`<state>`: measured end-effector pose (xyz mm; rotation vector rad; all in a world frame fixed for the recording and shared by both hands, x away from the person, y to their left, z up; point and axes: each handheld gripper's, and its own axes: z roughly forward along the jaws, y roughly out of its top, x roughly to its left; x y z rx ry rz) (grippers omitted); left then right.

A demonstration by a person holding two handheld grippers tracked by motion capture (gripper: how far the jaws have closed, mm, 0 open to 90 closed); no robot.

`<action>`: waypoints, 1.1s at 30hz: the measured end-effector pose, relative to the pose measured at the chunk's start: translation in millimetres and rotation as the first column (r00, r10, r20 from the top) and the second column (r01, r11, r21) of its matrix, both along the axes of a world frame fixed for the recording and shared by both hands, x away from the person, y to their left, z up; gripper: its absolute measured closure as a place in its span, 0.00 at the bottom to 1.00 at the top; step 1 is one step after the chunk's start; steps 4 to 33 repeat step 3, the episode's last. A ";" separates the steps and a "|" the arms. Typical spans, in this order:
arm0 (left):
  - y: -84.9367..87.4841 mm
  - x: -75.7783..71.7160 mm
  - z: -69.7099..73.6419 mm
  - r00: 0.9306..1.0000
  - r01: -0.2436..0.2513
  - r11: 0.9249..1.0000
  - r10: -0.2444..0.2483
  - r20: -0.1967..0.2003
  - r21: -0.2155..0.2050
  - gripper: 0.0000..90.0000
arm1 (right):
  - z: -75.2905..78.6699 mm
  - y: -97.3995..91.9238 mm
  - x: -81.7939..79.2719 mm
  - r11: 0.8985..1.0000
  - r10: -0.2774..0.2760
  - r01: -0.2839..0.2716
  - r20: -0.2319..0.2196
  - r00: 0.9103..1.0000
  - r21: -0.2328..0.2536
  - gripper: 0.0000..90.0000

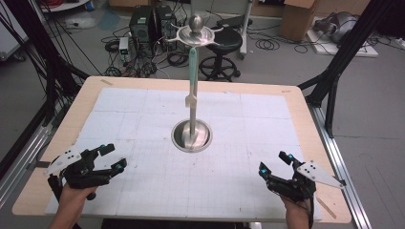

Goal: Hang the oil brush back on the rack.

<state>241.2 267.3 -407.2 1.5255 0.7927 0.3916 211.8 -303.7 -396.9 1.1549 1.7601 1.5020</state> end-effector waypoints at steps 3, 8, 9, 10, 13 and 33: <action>-0.6 0.0 -0.2 1.000 0.003 1.000 -0.003 -0.004 0.002 0.22 | -1.1 -0.3 0.6 1.000 0.009 -0.009 -0.002 1.000 0.004 0.18; -0.6 0.0 -0.2 1.000 0.003 1.000 -0.003 -0.004 0.002 0.22 | -1.1 -0.3 0.6 1.000 0.009 -0.009 -0.002 1.000 0.004 0.18; -0.6 0.0 -0.2 1.000 0.003 1.000 -0.003 -0.004 0.002 0.22 | -1.1 -0.3 0.6 1.000 0.009 -0.009 -0.002 1.000 0.004 0.18; -0.6 0.0 -0.2 1.000 0.003 1.000 -0.003 -0.004 0.002 0.22 | -1.1 -0.3 0.6 1.000 0.009 -0.009 -0.002 1.000 0.004 0.18; -0.6 0.0 -0.2 1.000 0.003 1.000 -0.003 -0.004 0.002 0.22 | -1.1 -0.3 0.6 1.000 0.009 -0.009 -0.002 1.000 0.004 0.18; -0.6 0.0 -0.2 1.000 0.003 1.000 -0.003 -0.004 0.002 0.22 | -1.1 -0.3 0.6 1.000 0.009 -0.009 -0.002 1.000 0.004 0.18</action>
